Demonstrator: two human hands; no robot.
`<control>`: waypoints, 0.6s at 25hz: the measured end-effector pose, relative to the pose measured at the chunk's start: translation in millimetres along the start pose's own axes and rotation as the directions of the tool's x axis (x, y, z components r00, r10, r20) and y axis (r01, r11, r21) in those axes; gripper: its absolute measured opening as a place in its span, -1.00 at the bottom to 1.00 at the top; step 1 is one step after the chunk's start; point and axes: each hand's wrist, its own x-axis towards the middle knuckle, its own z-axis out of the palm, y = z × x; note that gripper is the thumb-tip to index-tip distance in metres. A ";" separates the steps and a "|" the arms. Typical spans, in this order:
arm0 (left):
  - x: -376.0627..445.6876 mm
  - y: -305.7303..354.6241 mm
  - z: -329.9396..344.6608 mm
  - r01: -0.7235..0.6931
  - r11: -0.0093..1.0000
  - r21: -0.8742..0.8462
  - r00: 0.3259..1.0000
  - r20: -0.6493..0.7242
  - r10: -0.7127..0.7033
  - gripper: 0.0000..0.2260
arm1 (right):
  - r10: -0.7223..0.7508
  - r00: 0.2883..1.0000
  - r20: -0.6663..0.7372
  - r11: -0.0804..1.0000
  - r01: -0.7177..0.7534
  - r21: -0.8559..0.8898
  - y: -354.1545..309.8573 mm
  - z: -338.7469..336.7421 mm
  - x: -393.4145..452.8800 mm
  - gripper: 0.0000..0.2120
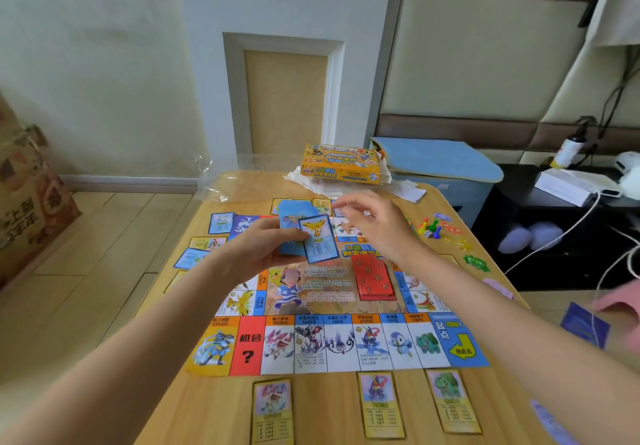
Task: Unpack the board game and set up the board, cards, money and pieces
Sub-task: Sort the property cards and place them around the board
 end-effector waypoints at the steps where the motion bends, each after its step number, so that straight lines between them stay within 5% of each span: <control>1: -3.1 2.1 1.4 0.001 1.000 0.013 1.000 0.004 -0.001 -0.95 | 0.056 0.998 -0.005 0.996 -0.056 0.064 -4.0 -2.6 1.1 -0.82; 8: -11.4 -2.8 3.9 -0.017 0.973 0.229 0.999 0.037 0.008 -0.91 | 0.206 0.971 0.124 0.959 -0.225 0.173 -10.4 1.1 -13.1 -0.86; 11: -10.6 -6.3 3.1 -0.032 0.948 0.316 0.999 -0.014 0.038 -0.92 | 0.222 0.960 0.169 0.963 -0.243 0.116 -9.1 3.6 -12.5 -0.83; 15: -10.6 -5.9 -4.0 -0.067 0.953 0.295 0.996 -0.029 0.079 -0.94 | 0.256 0.876 0.408 0.965 -0.253 -0.061 -8.7 7.7 -15.2 -0.69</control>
